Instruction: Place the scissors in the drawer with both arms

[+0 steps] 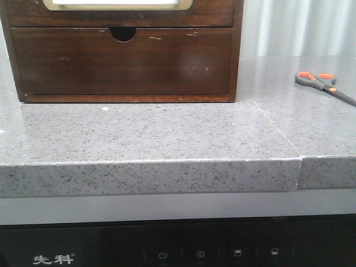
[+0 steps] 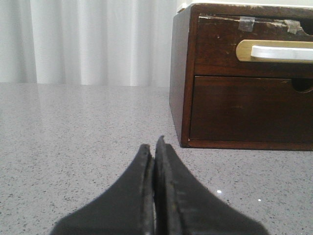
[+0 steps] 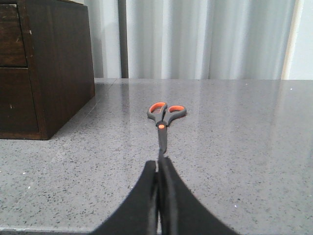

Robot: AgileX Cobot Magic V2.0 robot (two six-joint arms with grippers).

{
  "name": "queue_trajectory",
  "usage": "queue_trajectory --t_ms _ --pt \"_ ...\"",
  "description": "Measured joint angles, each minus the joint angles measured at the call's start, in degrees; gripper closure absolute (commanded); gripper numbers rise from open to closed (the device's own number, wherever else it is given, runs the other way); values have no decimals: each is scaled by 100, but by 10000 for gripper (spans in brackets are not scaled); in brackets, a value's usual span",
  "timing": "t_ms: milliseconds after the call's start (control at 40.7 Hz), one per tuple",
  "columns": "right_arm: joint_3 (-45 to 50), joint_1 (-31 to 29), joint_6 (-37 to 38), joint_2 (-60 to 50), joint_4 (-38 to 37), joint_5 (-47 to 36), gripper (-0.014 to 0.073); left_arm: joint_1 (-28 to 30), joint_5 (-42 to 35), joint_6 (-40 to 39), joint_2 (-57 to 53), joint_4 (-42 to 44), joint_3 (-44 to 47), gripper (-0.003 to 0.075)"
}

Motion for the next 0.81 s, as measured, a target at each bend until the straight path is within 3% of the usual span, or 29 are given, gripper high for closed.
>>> queue_trajectory --t_ms 590,811 --pt "0 0 0 0 0 0 662 0 0 0 0 0 0 741" --pt "-31 0 0 0 0 -99 662 0 -384 0 0 0 -24 741"
